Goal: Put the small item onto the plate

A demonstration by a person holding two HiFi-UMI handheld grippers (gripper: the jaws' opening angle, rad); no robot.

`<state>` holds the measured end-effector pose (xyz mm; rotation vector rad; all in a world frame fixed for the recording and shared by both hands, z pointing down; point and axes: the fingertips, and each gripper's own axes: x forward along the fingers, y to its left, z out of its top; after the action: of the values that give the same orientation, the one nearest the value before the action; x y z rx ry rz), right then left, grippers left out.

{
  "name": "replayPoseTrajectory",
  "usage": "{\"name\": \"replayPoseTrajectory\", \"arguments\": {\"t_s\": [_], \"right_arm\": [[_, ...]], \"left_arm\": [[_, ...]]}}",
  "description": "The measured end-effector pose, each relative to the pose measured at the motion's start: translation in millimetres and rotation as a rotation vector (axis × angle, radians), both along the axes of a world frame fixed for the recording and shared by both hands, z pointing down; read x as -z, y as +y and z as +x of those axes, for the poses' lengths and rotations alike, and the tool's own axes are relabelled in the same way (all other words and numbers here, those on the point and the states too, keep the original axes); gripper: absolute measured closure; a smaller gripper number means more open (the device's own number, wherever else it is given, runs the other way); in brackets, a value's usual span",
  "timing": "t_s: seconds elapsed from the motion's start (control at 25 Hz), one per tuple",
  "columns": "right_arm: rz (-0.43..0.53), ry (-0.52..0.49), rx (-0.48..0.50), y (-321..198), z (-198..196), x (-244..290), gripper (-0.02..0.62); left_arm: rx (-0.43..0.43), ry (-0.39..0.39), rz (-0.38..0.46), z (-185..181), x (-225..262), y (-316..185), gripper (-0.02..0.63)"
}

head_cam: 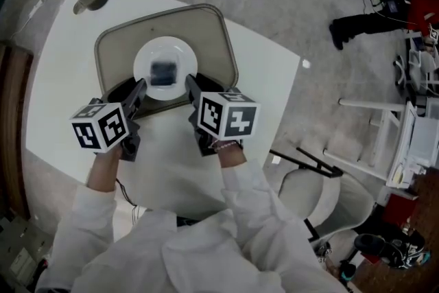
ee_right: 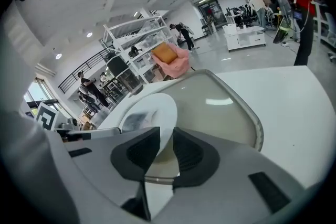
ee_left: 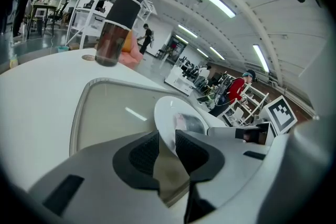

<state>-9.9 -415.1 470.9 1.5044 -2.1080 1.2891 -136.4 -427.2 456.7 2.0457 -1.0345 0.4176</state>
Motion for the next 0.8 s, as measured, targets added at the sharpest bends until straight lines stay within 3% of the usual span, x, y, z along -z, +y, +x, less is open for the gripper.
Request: {"name": "replayPoseTrajectory", "arguments": {"t_s": [0.52,0.8], "right_arm": [[0.014,0.089,0.039,-27,-3,-8,0.512],[0.018,0.231,0.098,-31,-7,-15,0.512]], "left_arm": [[0.002,-0.056,-0.017,-1,-18,-20,0.503],[-0.007,-0.129,-0.030,-3,-26,-20,0.503]]}}
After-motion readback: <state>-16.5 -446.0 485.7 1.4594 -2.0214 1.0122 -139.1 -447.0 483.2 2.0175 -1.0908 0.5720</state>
